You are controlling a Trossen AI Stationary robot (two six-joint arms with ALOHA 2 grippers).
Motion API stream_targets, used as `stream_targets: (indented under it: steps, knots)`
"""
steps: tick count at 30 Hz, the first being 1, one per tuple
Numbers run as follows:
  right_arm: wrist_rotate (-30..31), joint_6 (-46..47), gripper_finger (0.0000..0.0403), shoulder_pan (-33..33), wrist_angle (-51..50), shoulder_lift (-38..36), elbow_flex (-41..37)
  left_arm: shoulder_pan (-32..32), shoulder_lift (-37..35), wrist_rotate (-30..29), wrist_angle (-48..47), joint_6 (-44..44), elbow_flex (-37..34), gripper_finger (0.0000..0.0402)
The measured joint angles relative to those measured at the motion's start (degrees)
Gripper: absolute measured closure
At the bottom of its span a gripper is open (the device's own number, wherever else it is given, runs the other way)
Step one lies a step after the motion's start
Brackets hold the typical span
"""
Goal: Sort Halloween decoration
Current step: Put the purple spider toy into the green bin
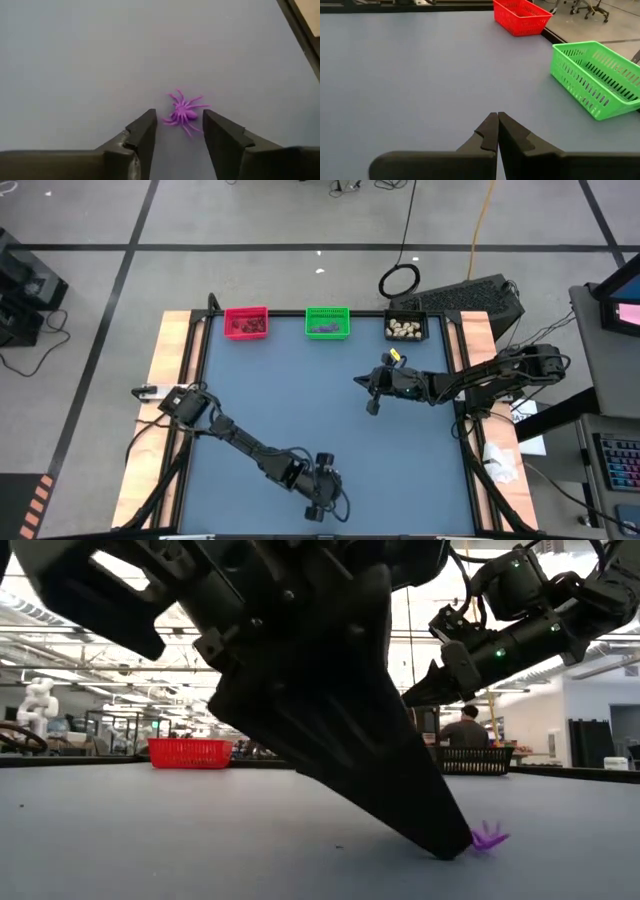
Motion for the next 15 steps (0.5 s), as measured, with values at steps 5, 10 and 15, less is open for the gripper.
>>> stream_targets:
  steps: [5,10,15]
  knots:
    - [0.00,-0.06,0.0403,0.00,0.04,0.00,0.00,0.09,0.00,-0.56,-0.43,-0.46,0.00,0.0309]
    - [0.00,-0.12,0.0403,0.00,0.08,0.00,0.00,0.16,0.04,-0.56,-0.54,0.80,0.00,0.0392]
    - [0.00,-0.17,0.0403,0.00,0.13,0.00,0.00,0.50,-0.01,-0.54,-0.65,0.83,0.00,0.0399]
